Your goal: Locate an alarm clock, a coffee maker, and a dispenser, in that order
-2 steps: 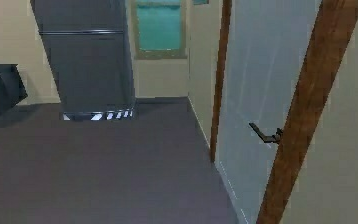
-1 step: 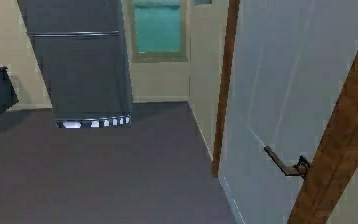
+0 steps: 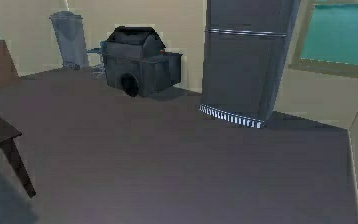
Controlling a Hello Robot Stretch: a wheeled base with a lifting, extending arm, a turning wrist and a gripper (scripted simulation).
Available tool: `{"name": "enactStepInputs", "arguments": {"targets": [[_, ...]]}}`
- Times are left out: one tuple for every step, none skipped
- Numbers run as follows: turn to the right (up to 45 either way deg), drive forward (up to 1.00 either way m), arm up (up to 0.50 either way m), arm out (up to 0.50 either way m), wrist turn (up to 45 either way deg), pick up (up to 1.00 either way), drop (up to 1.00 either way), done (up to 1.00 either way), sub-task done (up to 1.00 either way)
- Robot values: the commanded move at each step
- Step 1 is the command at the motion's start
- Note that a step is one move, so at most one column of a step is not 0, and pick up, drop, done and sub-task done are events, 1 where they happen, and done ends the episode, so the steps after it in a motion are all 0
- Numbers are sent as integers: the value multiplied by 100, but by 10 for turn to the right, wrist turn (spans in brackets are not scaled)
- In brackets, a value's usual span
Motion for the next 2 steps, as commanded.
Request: {"name": "enactStepInputs", "arguments": {"targets": [[0, 55, 0, 0, 0, 0, 0, 0, 0], [-360, 0, 0, 0, 0, 0, 0, 0, 0]]}}
